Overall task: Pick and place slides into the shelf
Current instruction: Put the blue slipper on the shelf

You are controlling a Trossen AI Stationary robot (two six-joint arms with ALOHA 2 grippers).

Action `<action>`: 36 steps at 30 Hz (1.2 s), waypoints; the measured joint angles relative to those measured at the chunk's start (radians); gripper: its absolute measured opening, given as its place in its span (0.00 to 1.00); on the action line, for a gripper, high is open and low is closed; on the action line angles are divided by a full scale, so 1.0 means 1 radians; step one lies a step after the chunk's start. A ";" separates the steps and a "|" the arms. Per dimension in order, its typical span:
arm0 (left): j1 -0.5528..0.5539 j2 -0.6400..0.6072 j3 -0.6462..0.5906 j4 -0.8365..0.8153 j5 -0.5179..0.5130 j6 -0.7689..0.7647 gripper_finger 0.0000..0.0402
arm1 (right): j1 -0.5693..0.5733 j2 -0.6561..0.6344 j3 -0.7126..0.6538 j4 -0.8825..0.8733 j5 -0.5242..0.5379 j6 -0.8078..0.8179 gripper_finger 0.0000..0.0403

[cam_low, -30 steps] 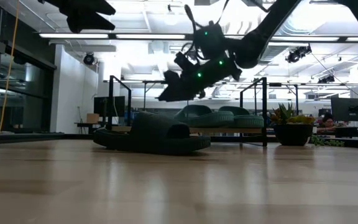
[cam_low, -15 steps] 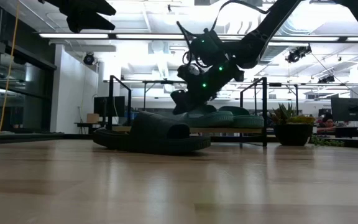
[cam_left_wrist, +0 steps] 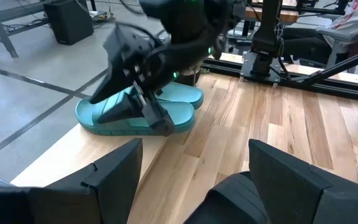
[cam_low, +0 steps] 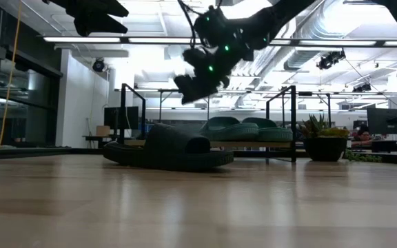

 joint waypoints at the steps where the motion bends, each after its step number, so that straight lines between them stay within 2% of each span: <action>1: 0.000 0.000 0.000 0.000 0.000 0.000 0.68 | 0.005 0.000 0.013 0.000 -0.004 0.001 0.43; 6: 0.000 0.000 0.000 -0.013 0.000 0.000 0.68 | 0.040 0.000 0.038 -0.009 -0.011 -0.005 0.43; 10: 0.000 0.000 0.000 -0.017 0.000 0.000 0.68 | 0.075 0.000 0.038 -0.084 -0.007 0.027 0.43; 13: 0.000 0.000 0.000 -0.017 0.000 -0.001 0.68 | 0.102 0.000 0.038 -0.177 0.060 0.069 0.43; 17: 0.000 0.000 0.000 -0.017 0.000 -0.002 0.68 | 0.134 0.000 0.038 -0.354 0.211 0.119 0.43; 23: 0.000 0.000 0.000 -0.017 0.000 -0.001 0.68 | 0.180 0.000 0.038 -0.564 0.211 0.174 0.43; 31: 0.000 0.000 0.000 -0.017 0.000 -0.002 0.68 | 0.266 0.000 0.038 -0.737 0.222 0.187 0.43; 36: 0.000 0.000 0.000 -0.017 0.000 -0.002 0.68 | 0.319 0.000 0.037 -0.783 0.285 0.174 0.43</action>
